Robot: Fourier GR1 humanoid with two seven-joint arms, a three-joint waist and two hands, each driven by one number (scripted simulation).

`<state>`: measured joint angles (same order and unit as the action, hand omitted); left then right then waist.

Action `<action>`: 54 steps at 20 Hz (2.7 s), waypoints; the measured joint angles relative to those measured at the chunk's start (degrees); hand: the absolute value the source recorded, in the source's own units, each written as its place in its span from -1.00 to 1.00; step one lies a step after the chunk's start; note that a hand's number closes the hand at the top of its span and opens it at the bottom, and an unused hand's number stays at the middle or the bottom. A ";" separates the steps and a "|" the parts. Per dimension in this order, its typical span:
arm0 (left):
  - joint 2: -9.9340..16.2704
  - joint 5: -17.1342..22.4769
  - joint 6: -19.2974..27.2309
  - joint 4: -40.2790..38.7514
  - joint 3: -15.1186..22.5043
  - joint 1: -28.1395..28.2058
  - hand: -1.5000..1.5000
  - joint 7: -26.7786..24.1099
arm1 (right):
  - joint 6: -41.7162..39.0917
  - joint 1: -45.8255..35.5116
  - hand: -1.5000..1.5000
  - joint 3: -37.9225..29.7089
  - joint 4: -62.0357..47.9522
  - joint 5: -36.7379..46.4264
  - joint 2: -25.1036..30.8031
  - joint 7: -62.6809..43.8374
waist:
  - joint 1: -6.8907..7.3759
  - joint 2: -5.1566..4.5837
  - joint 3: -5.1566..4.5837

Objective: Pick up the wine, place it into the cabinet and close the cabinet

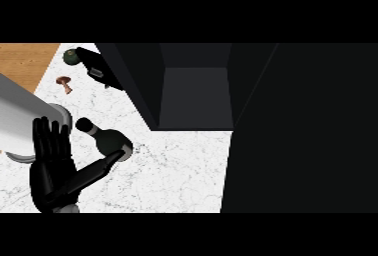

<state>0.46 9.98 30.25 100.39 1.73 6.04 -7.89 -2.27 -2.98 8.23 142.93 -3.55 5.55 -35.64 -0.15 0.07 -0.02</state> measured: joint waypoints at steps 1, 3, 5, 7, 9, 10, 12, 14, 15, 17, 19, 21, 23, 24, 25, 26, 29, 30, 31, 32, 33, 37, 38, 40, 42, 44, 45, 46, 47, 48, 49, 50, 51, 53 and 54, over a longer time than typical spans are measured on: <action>-0.09 0.68 -0.29 -1.32 -0.25 -0.19 -1.00 -1.12 | 0.22 -0.67 -1.00 -0.09 -0.05 0.05 -0.08 -0.38 | 0.01 0.00 0.00; -0.10 2.47 -2.27 -4.43 -1.42 0.04 -1.00 -4.27 | 0.10 0.03 -1.00 0.52 0.08 0.11 -0.21 -0.15 | -0.07 0.00 -0.02; -0.11 2.76 -2.80 -5.78 -1.86 -0.45 -1.00 -4.83 | -0.19 0.32 -1.00 -0.27 0.05 0.10 -0.13 0.31 | -0.06 0.00 0.00; -0.03 3.65 -4.31 -8.71 -2.47 -1.06 -1.00 -6.44 | 0.11 0.47 -1.00 0.88 0.00 0.29 -0.73 0.46 | -0.08 -0.01 0.01; 0.03 4.18 -5.57 -9.57 -2.44 -0.65 -1.00 -7.50 | 0.14 -0.33 -1.00 0.11 0.12 0.19 -0.37 -0.65 | -0.05 0.00 0.00; 0.00 4.57 -6.35 -10.89 -2.88 -1.01 -1.00 -8.50 | 0.00 -0.23 -1.00 -0.07 0.19 0.14 -0.26 -0.73 | -0.09 0.00 0.00; -0.16 5.37 -7.18 -13.62 -3.38 -2.36 -1.00 -10.03 | 0.15 -1.08 -1.00 -0.56 0.14 0.13 -0.21 -1.29 | -0.11 -0.01 -0.01; -0.27 5.71 -7.68 -14.48 -3.48 -2.85 -1.00 -10.42 | 0.76 -1.97 -1.00 -0.03 0.11 0.23 -0.50 -2.22 | -0.07 -0.01 0.00; -0.09 5.87 -7.82 -15.58 -4.08 -4.01 -1.00 -10.66 | 0.25 -1.15 -1.00 -0.45 0.05 0.22 -0.48 -1.26 | -0.09 -0.01 -0.01; -0.08 6.65 -8.81 -17.84 -4.99 -4.56 -1.00 -12.36 | 0.22 -0.94 -1.00 -0.27 0.16 0.21 -0.49 -1.43 | -0.13 -0.01 0.01; -0.15 7.08 -9.88 -20.60 -5.76 -5.47 -1.00 -14.06 | 0.02 -1.92 -1.00 -1.18 0.06 0.11 -0.14 -2.09 | -0.11 -0.02 0.00; -0.26 7.84 -10.00 -22.80 -5.28 -5.69 -1.00 -16.21 | -0.79 -1.08 -1.00 -1.65 0.03 -0.02 -0.03 -1.27 | -0.14 -0.02 0.01; -0.10 8.08 -10.53 -23.46 -5.26 -5.39 -1.00 -16.94 | -0.53 -2.11 -1.00 -1.81 0.02 -0.04 -0.14 -1.89 | -0.07 -0.02 0.01; -0.03 8.28 -10.80 -24.10 -5.55 -5.76 -1.00 -17.05 | -0.50 -2.00 -1.00 -1.77 -0.02 -0.03 -0.37 -1.71 | -0.06 -0.01 0.01; -0.07 8.52 -11.34 -25.21 -5.96 -6.05 -1.00 -17.89 | -0.51 -1.43 -1.00 -1.16 -0.05 0.03 -0.79 -1.10 | -0.07 -0.02 0.01; -0.10 8.62 -11.59 -25.92 -6.18 -6.13 -1.00 -18.28 | -0.65 -0.48 -1.00 -1.08 0.10 0.00 -0.86 -0.82 | -0.11 -0.01 0.00; 0.25 9.21 -13.17 -29.82 -7.32 -7.40 -1.00 -20.01 | -1.24 -0.35 -1.00 -1.75 0.32 -0.22 -0.32 -1.16 | -0.22 -0.01 0.01; 0.14 9.10 -13.34 -30.48 -7.38 -7.46 -1.00 -20.66 | -1.25 -0.60 -1.00 -2.11 0.27 -0.25 -0.34 -1.08 | -0.19 -0.02 0.01; 0.02 9.17 -13.07 -30.13 -7.05 -7.33 -1.00 -20.33 | -1.39 -0.14 -1.00 -1.88 0.35 -0.28 -0.40 -0.95 | -0.18 0.00 0.01; 0.16 9.38 -13.26 -29.82 -7.09 -7.25 -1.00 -19.88 | -1.29 -0.30 -1.00 -1.53 0.33 -0.26 -0.51 -1.22 | -0.14 0.01 0.01; 0.16 9.59 -13.70 -31.33 -7.65 -7.81 -1.00 -20.85 | -0.77 -0.84 -1.00 -1.07 0.36 -0.19 -0.67 -1.85 | -0.16 0.01 0.01; 0.09 10.68 -14.70 -35.63 -8.38 -9.56 -1.00 -23.05 | -0.39 -1.47 -1.00 -0.22 0.33 -0.10 -0.88 -2.70 | -0.18 -0.01 -0.01; 0.28 10.94 -15.63 -37.26 -8.77 -10.07 -1.00 -23.86 | -0.33 -2.19 -1.00 -0.82 0.22 -0.12 -0.81 -2.81 | -0.18 -0.02 -0.01; 0.58 11.51 -17.37 -39.77 -9.33 -10.45 -1.00 -25.45 | -0.82 -2.58 -1.00 -2.05 0.02 -0.19 -0.45 -2.40 | -0.15 -0.04 0.00; 0.19 11.87 -17.92 -41.74 -9.02 -10.51 -1.00 -27.40 | -0.79 -2.04 -1.00 -1.35 -0.03 -0.06 -0.86 -1.87 | -0.15 -0.03 0.00; -0.06 12.36 -18.20 -44.61 -9.24 -12.12 -1.00 -29.12 | -0.79 -0.81 -1.00 -0.05 0.13 0.10 -1.24 -1.35 | -0.26 -0.03 -0.01; 0.12 12.65 -18.74 -45.42 -9.62 -12.69 -1.00 -29.49 | -0.49 -0.92 -1.00 0.40 0.21 0.15 -1.36 -1.71 | -0.26 -0.03 -0.01; 0.01 12.72 -19.10 -46.70 -9.89 -13.40 -1.00 -30.28 | -0.13 -1.65 -1.00 0.74 0.12 0.27 -1.53 -1.98 | -0.23 -0.03 0.00; 0.50 13.19 -19.79 -46.97 -10.39 -13.63 -1.00 -30.29 | -0.48 -1.56 -1.00 0.09 0.15 0.23 -1.15 -1.92 | -0.22 -0.03 -0.02; 0.63 13.49 -19.58 -46.91 -10.64 -14.60 -1.00 -29.71 | -0.59 -2.46 -1.00 -0.98 0.17 0.15 -0.55 -2.75 | -0.20 -0.02 -0.01; 0.45 13.63 -19.35 -47.64 -10.89 -15.56 -1.00 -29.80 | -0.60 -2.23 -1.00 -0.90 0.22 0.14 -0.57 -2.67 | -0.24 -0.02 0.00; 0.33 13.79 -19.74 -48.21 -11.06 -15.82 1.00 -30.38 | -0.52 -1.97 -1.00 -0.50 0.17 0.20 -0.82 -2.43 | -0.22 -0.02 0.00; 0.26 14.14 -20.62 -49.04 -11.31 -16.29 1.00 -31.01 | -1.04 -1.30 -1.00 -0.68 0.13 0.18 -0.74 -1.64 | -0.24 -0.03 0.00; 0.47 14.57 -22.73 -51.75 -11.78 -17.83 1.00 -32.33 | -1.09 -2.11 -1.00 -1.40 0.10 0.06 -0.50 -2.37 | -0.34 -0.05 0.00; 0.71 14.78 -24.20 -53.17 -11.91 -18.63 1.00 -32.83 | -1.15 -2.53 -1.00 -1.64 -0.01 0.05 -0.46 -2.40 | -0.35 -0.07 0.01</action>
<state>1.17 24.76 6.04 47.22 -10.18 -12.59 -40.73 -3.42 -5.51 6.59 142.92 -3.50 5.08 -38.04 -0.51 0.00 -0.01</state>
